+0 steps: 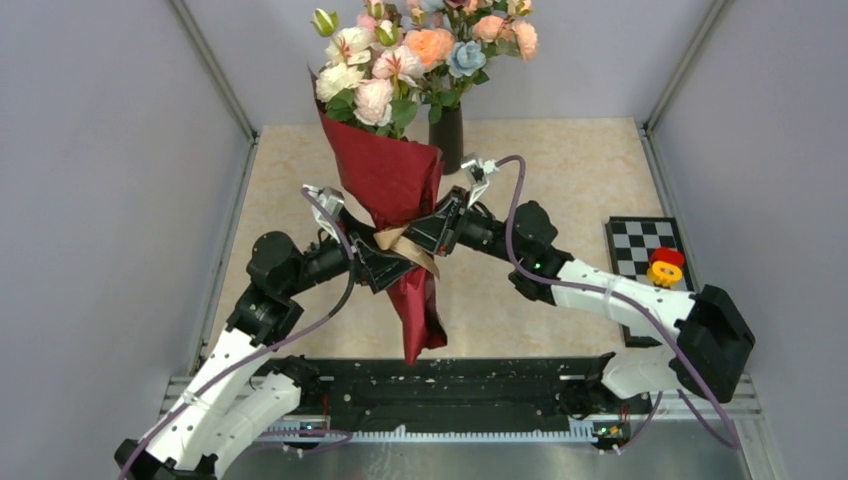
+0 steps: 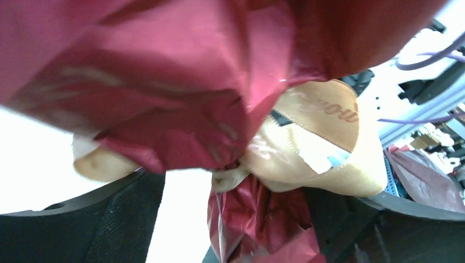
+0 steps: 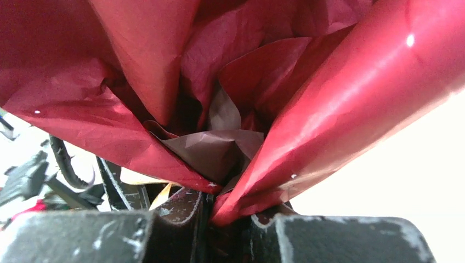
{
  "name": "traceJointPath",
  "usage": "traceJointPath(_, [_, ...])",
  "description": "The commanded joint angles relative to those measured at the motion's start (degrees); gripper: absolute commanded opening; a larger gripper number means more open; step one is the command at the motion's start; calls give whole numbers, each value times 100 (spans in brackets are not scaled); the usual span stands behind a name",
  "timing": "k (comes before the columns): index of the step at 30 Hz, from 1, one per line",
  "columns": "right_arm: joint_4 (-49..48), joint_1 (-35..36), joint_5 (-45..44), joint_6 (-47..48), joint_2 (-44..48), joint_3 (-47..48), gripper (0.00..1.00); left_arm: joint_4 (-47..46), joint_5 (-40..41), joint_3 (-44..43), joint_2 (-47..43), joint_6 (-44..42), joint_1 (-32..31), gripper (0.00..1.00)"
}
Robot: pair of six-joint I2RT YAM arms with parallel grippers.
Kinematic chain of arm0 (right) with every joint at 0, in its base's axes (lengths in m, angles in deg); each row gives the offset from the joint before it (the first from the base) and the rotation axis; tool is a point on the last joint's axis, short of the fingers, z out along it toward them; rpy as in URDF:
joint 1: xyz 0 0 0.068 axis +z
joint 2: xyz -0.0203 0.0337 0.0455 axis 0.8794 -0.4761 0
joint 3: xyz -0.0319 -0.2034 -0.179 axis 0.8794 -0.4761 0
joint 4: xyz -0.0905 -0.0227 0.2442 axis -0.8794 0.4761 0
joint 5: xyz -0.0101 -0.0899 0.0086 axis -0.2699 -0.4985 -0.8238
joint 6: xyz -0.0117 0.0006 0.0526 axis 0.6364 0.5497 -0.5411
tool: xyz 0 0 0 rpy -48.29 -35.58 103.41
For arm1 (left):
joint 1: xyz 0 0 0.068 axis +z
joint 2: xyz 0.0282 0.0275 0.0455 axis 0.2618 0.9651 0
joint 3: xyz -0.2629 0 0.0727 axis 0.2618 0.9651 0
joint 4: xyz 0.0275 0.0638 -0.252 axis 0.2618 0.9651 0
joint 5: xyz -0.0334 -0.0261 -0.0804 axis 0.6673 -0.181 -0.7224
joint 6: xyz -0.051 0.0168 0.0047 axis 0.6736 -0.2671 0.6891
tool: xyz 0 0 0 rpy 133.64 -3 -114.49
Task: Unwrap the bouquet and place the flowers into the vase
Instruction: Place the fake flower at the center of the board.
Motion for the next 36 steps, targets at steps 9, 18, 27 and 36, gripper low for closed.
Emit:
traceJointPath(9, [3123,58,-1789,3179,1733,369,0,3354,1953,-1123,189,-1945,118,99])
traceJointPath(18, [4942,59,-2946,4354,2105,430,0,3072,1983,-1349,192,-1882,1607,99])
traceJointPath(27, [6057,55,-2867,4888,1966,312,0,3465,3695,-2040,1265,-1368,3311,99])
traceJointPath(36, [5299,66,-3331,5847,941,102,0,2422,5112,-1151,491,-1722,3311,99])
